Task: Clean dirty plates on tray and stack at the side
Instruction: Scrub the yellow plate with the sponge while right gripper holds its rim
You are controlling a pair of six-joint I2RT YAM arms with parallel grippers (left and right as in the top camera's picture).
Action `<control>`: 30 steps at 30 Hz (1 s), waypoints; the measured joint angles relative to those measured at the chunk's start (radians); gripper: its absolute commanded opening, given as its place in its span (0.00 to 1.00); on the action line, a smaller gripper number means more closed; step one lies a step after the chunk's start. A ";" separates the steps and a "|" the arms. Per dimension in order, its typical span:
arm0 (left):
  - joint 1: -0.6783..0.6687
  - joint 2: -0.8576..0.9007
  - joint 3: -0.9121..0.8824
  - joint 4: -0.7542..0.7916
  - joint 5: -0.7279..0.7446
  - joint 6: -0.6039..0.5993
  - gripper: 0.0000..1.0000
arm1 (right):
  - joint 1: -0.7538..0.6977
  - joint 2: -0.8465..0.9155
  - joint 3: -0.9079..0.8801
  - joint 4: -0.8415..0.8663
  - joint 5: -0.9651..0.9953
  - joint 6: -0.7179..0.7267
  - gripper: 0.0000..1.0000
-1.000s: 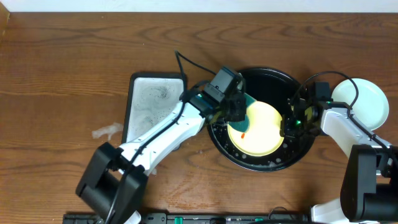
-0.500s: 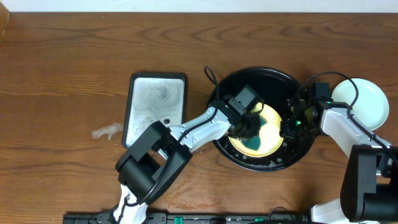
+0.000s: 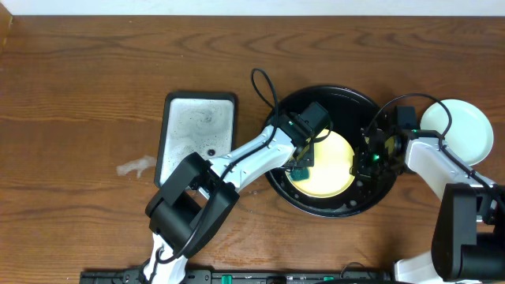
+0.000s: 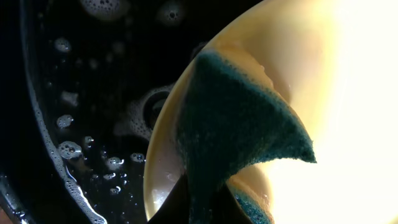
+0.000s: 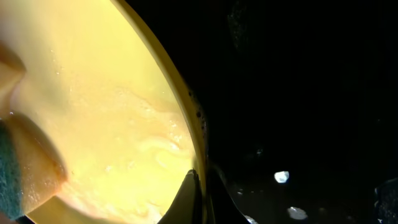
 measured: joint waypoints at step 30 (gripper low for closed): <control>-0.081 0.015 -0.010 0.079 0.183 0.014 0.07 | -0.001 0.000 0.000 0.004 0.022 0.008 0.01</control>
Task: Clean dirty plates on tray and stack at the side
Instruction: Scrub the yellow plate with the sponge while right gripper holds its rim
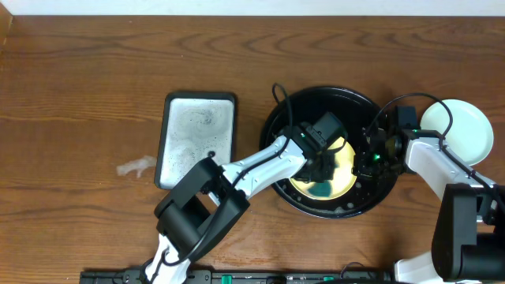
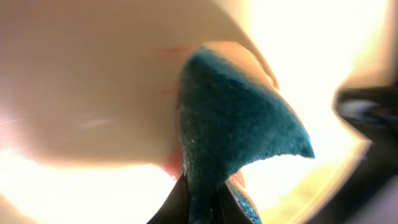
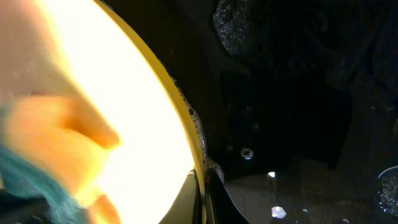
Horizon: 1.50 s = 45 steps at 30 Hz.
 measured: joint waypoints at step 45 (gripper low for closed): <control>0.057 0.083 0.061 0.018 0.271 -0.011 0.07 | -0.005 0.000 -0.002 -0.006 -0.009 0.015 0.01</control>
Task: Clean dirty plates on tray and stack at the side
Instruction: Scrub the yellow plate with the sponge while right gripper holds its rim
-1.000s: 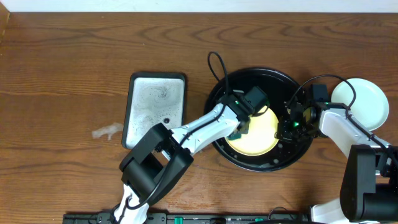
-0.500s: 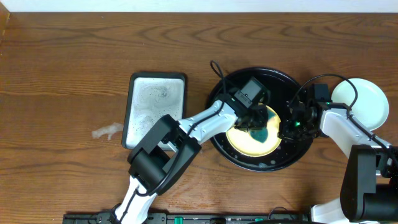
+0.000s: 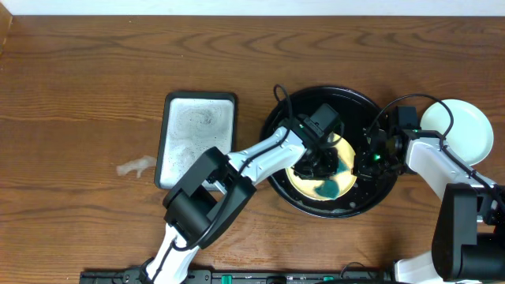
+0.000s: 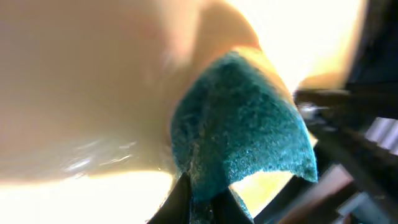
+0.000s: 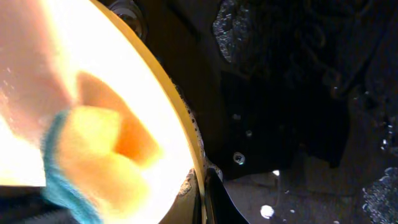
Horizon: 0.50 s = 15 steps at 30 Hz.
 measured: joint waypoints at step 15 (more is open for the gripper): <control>0.091 -0.129 -0.002 -0.141 -0.441 0.081 0.07 | 0.006 0.000 -0.001 0.001 -0.015 0.000 0.01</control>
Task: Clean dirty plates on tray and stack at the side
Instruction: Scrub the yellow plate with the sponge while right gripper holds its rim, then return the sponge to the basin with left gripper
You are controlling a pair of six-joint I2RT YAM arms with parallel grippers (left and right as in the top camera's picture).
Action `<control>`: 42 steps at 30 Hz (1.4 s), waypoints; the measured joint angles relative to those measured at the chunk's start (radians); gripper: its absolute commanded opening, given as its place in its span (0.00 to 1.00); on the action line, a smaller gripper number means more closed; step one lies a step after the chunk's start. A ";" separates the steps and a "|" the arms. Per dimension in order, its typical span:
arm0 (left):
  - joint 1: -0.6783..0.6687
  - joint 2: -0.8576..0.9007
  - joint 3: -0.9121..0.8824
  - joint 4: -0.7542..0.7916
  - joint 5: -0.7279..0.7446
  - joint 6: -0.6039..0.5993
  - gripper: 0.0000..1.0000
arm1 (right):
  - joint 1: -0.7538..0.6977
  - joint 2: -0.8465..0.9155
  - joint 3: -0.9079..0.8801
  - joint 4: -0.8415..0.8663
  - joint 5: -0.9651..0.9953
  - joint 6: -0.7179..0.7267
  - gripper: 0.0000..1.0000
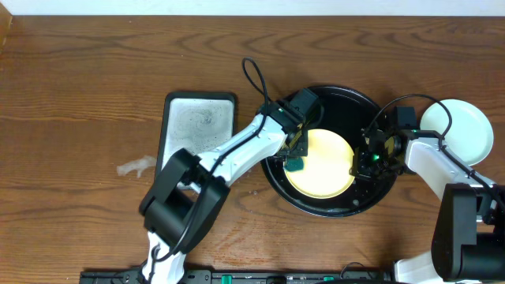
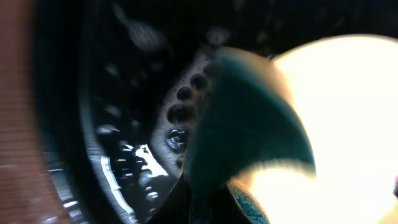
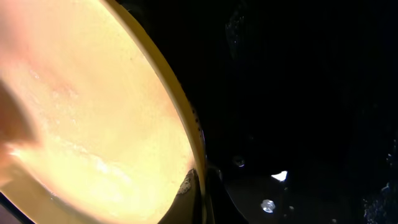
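A yellow plate (image 1: pixel 319 164) lies in the black basin (image 1: pixel 347 99) of soapy water. My left gripper (image 1: pixel 293 162) is shut on a green-and-yellow sponge (image 2: pixel 245 118) at the plate's left edge, partly over the dark foamy water. On the plate's right rim (image 3: pixel 186 118) my right gripper (image 3: pixel 200 186) is shut, pinching it. The grey tray (image 1: pixel 197 138) sits left of the basin with soap smears on it.
A white plate (image 1: pixel 461 130) rests on the wood table at the right, beside the basin. A crumpled bit of clear wrap (image 1: pixel 136 166) lies left of the tray. Foam bubbles (image 2: pixel 180 109) float in the basin water.
My left gripper and the sponge have moved from the lower right of the yellow plate to its left edge. The right gripper keeps its pinch on the rim.
The sponge sat at the plate's left part, then at its lower middle, then at the lower right, and now is back at the left edge. All the while my right gripper held the plate's right rim in the basin.
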 measured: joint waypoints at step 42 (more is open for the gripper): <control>0.494 -0.603 -0.314 -0.167 0.034 0.255 0.67 | 0.103 -0.201 0.002 -0.010 0.166 -0.025 0.31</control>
